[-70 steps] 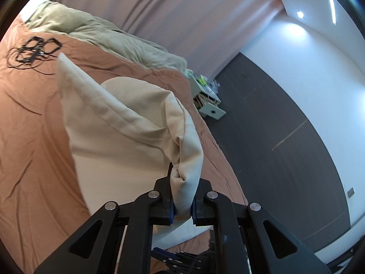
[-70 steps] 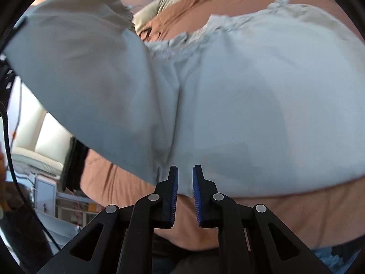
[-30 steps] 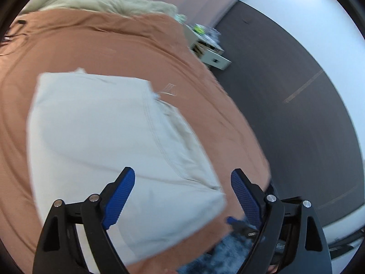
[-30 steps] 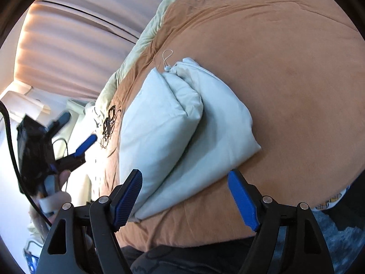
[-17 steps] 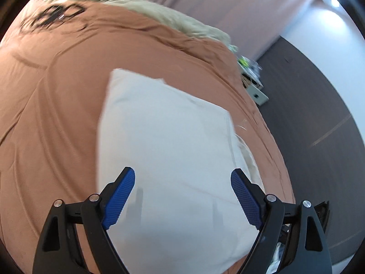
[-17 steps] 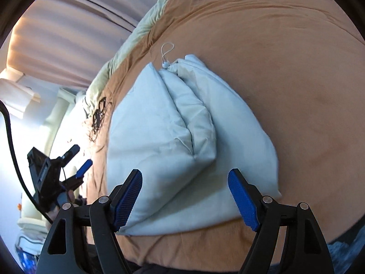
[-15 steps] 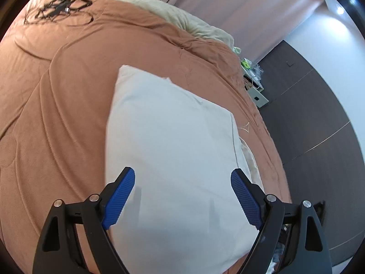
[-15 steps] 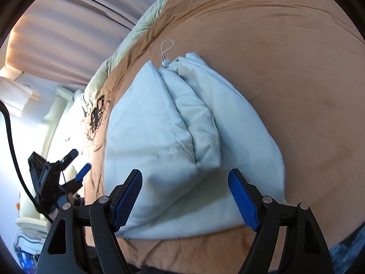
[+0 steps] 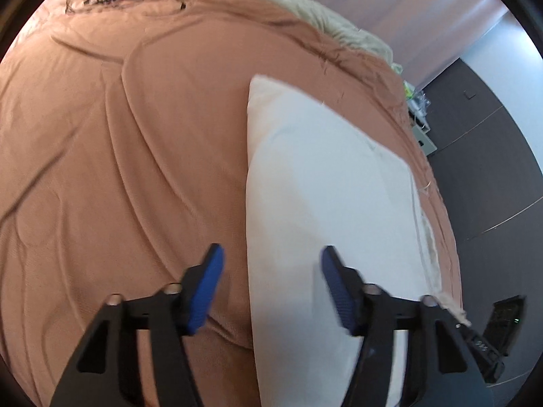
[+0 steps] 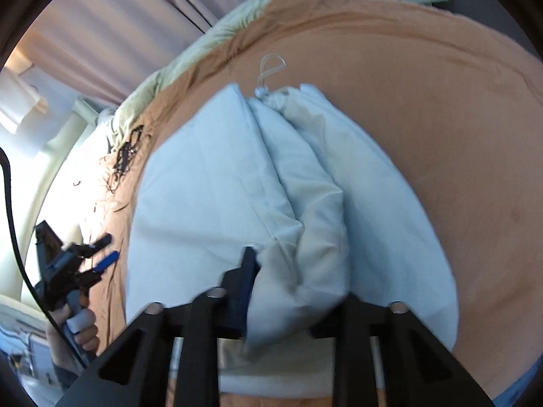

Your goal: Fold large clothes

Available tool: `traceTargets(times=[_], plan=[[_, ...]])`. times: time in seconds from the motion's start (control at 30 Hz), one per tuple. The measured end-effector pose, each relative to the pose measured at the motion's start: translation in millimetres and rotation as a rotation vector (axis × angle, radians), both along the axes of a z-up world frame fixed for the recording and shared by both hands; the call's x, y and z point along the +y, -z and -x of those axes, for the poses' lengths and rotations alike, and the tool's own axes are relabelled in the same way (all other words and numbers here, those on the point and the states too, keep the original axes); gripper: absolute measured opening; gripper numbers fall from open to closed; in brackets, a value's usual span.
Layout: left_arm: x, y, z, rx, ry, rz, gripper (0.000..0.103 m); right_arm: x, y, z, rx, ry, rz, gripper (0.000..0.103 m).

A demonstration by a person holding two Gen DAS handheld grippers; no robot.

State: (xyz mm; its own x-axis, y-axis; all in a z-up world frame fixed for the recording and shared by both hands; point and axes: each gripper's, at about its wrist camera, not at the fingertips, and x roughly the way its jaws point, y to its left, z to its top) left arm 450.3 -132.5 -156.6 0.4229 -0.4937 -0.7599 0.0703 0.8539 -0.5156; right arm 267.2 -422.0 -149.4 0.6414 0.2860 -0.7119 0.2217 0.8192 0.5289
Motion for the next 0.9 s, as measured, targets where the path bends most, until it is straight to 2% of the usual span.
traceTargets(times=[0.07, 0.2, 0.3, 0.37, 0.47, 0.6, 0.73, 0.83, 0.87, 0.9], plan=[[-5.0, 7.8, 0.3, 0.031, 0.016, 0.018, 0.037, -2.3, -8.5, 6.6, -0.035, -0.003, 0.0, 0.014], [-16.3, 6.9, 6.0, 0.011, 0.049, 0.03, 0.037, -8.0, -17.0, 20.6, -0.063, 0.011, 0.01, 0.012], [-21.3, 2.4, 9.6, -0.005, 0.086, 0.095, 0.036, -13.4, -14.6, 28.8, -0.058, 0.041, 0.002, 0.011], [-26.9, 0.1, 10.6, -0.004, 0.112, 0.125, 0.03, -20.6, -10.6, 34.6, -0.048, 0.064, -0.005, 0.011], [-33.7, -0.5, 10.9, -0.01, 0.131, 0.119, 0.03, -32.2, -2.0, 45.4, -0.033, 0.096, -0.012, 0.011], [-34.6, -0.8, 9.5, -0.016, 0.116, 0.069, 0.03, -41.5, 19.0, 49.5, 0.003, 0.136, -0.035, 0.011], [-27.7, 12.8, 1.6, 0.054, 0.089, 0.104, 0.03, -42.8, 35.9, 45.5, 0.065, 0.149, -0.066, 0.014], [-20.9, 17.1, 3.6, 0.067, 0.078, 0.123, 0.03, -45.7, 27.8, 48.1, 0.058, 0.157, -0.038, 0.03], [-21.7, 16.4, 4.4, 0.062, 0.079, 0.116, 0.03, -45.7, 21.3, 49.8, 0.057, 0.171, 0.002, 0.041], [-23.6, 15.4, 5.6, 0.057, 0.08, 0.108, 0.031, -46.3, 17.2, 51.1, 0.051, 0.178, 0.02, 0.046]])
